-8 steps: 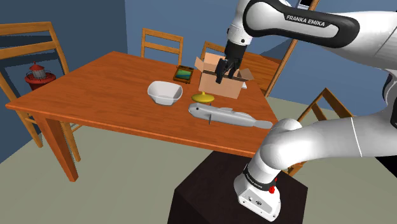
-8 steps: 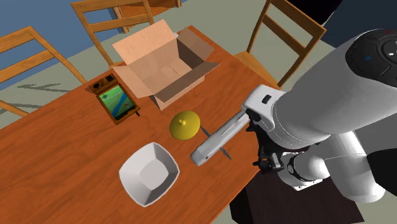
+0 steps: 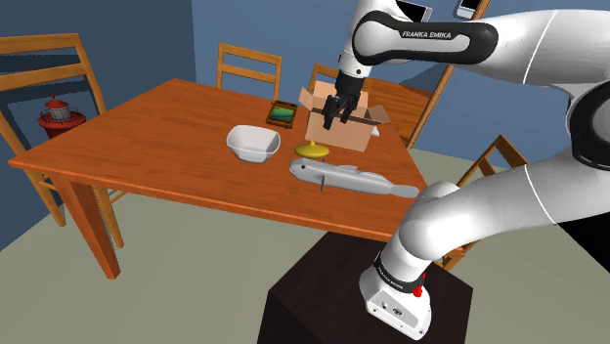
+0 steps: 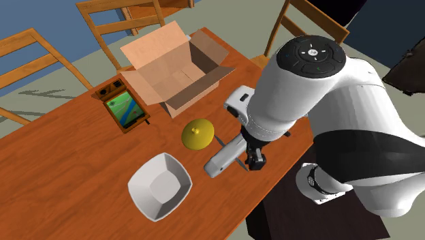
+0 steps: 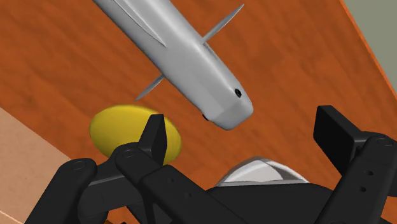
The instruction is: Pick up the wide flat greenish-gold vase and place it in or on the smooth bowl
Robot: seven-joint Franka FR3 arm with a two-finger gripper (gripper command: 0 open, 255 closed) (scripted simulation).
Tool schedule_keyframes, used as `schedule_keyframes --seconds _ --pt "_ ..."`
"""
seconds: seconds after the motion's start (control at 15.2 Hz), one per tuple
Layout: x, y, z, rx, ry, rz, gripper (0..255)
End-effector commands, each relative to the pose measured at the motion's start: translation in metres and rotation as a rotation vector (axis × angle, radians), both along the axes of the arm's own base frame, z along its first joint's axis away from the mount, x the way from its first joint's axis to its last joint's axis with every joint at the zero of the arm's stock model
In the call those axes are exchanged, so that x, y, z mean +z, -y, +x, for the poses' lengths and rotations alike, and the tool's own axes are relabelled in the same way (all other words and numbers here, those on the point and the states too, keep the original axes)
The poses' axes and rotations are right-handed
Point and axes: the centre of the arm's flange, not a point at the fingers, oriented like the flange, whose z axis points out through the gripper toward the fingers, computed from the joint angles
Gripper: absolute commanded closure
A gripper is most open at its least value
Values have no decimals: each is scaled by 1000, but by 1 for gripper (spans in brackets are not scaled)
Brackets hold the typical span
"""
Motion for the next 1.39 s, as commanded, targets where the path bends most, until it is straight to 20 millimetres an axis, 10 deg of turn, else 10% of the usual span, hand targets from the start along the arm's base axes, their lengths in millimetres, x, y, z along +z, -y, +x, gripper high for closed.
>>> schedule_keyframes --seconds 0.0,1.32 --pt "-11 21 15 -1 -3 8 0" --pt "-147 174 155 -7 -33 92 0"
